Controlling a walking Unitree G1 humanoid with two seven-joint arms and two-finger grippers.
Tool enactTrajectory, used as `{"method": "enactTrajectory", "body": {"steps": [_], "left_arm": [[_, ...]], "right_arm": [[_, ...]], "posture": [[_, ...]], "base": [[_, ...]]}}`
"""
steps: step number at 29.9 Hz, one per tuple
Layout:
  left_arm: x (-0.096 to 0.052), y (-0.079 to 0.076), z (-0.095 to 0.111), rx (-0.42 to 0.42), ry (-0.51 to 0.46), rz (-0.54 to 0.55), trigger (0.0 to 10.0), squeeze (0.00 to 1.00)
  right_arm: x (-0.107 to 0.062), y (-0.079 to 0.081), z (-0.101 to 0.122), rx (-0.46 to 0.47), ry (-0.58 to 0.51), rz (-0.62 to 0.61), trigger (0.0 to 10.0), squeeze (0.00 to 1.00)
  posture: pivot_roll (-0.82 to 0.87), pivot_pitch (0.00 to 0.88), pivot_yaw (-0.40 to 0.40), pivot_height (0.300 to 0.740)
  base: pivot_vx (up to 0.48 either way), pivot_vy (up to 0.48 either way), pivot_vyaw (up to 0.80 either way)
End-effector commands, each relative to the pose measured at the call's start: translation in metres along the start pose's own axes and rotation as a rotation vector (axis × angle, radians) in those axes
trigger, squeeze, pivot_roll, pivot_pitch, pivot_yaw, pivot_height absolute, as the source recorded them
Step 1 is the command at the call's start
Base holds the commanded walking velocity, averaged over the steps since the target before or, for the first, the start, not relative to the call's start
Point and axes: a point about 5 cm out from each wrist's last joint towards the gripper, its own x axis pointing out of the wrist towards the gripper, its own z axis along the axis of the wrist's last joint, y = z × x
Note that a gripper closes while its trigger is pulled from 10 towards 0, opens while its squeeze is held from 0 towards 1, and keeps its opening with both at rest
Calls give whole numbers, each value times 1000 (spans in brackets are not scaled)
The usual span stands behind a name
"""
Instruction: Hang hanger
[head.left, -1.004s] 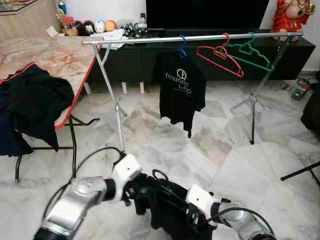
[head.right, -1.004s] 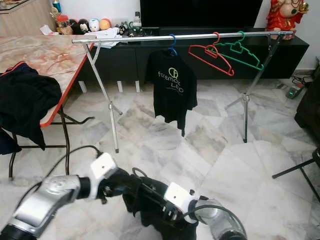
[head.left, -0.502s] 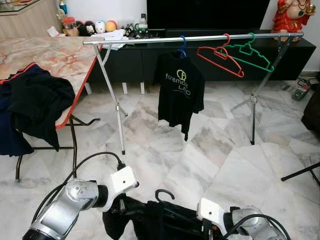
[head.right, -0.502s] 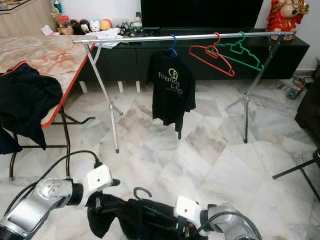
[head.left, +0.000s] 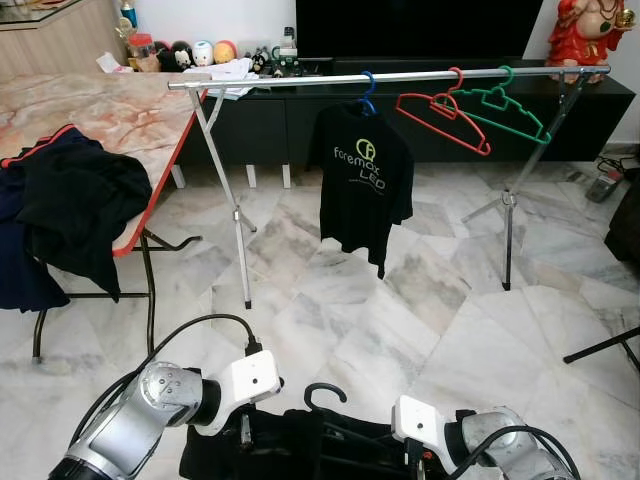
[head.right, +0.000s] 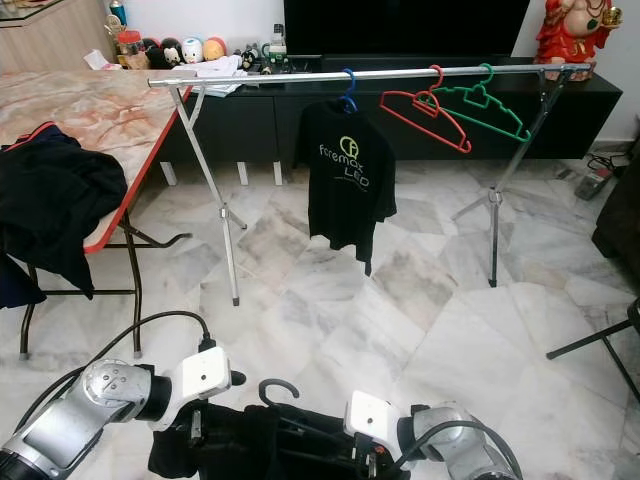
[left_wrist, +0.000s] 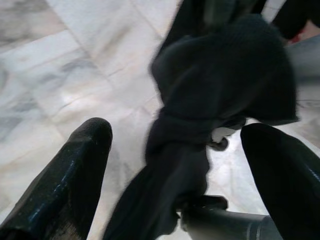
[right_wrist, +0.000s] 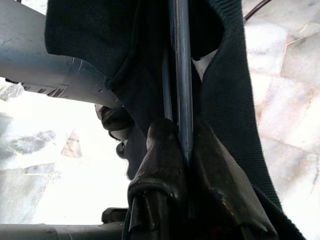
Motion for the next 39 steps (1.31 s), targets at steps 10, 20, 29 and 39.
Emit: {"method": "enactTrajectory", "body": {"steps": [10,20,29,39], "left_arm": [[11,1,9,4,-13,-17,10000,0],[12,-3,-1,32,80,-40,39,0],[15,-2,3,4,33,-36,0,0],[17,-1,8,-8,-1,-37,0,0]], "right_arm": [[8,-5,23,-54,-81,-4,0,0],[8,-6,24,-61,-85,-11,0,0],[8,-8,27,-66,-96,-25,0,0],[12,-7,32,-69,-114,-22,0,0]], "posture": [[-10,89,27,740],[-16,71,34,740],[-21,54,38,740],[-19,60,40,740]], "base": [[0,0,0],[0,0,0],[0,0,0],[0,0,0]]}}
